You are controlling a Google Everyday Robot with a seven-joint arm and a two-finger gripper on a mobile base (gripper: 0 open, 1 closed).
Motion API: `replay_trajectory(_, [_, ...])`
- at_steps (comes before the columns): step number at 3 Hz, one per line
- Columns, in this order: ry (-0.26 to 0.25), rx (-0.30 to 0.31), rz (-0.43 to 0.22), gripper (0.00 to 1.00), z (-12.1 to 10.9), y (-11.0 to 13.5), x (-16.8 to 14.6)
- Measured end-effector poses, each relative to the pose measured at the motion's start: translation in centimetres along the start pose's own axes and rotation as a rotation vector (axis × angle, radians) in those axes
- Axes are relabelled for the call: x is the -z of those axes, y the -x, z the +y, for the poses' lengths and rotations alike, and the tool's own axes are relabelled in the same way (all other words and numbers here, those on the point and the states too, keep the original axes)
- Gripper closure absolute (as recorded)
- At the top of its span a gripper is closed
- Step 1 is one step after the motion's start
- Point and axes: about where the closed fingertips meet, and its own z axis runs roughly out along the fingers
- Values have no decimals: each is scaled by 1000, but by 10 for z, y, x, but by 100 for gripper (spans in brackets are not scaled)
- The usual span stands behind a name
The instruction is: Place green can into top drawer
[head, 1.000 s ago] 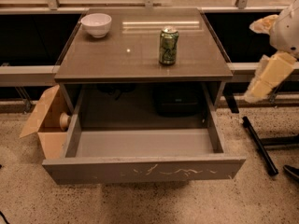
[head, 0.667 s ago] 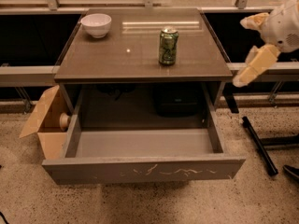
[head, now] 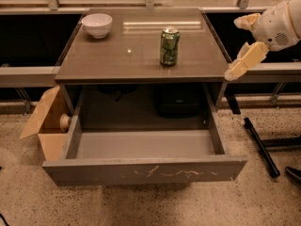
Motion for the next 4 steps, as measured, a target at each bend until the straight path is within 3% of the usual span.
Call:
replay_trajectory(1, [-21, -18, -45, 0, -14, 0, -11])
replay_trajectory(2, [-67, -52, -110, 0, -43, 2, -29])
replay_trajectory(3, [-105, -117, -182, 0, -81, 8, -54])
replay_trajectory(4, [-107, -180, -229, 0, -100, 16, -73])
